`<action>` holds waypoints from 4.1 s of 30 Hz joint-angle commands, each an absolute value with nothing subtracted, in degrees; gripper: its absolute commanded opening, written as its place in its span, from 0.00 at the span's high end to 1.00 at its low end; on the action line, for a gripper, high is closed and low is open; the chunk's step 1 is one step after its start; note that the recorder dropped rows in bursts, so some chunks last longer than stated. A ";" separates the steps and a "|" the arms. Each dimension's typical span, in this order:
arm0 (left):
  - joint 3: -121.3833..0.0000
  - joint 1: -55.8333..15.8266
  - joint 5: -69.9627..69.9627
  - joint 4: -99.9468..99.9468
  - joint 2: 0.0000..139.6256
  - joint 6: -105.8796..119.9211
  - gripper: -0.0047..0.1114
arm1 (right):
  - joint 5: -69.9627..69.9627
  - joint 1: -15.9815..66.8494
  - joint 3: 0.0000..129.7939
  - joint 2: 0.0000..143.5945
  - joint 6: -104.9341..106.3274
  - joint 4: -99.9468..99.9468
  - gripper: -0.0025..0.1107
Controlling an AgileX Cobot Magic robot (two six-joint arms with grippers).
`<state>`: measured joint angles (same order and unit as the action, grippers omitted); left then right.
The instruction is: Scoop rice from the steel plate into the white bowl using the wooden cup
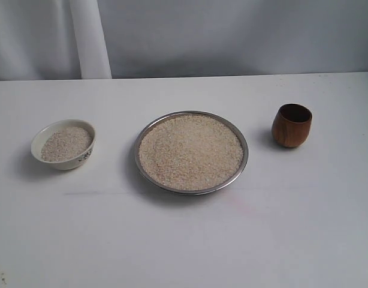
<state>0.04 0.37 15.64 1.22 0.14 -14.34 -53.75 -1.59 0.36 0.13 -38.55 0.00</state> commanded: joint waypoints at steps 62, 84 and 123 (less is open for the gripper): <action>0.00 0.00 15.23 1.02 0.00 -14.55 0.96 | -45.74 7.44 35.80 103.92 0.00 -9.39 0.05; 0.00 0.00 15.23 1.02 0.00 -14.55 0.96 | -48.80 7.30 42.09 118.04 4.94 -3.09 0.05; 0.00 0.00 15.23 1.02 0.00 -14.55 0.96 | -55.82 6.05 52.13 128.38 5.75 -4.99 0.05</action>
<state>0.04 0.37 15.64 1.22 0.14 -14.34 -54.39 6.36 51.85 128.37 5.88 -2.58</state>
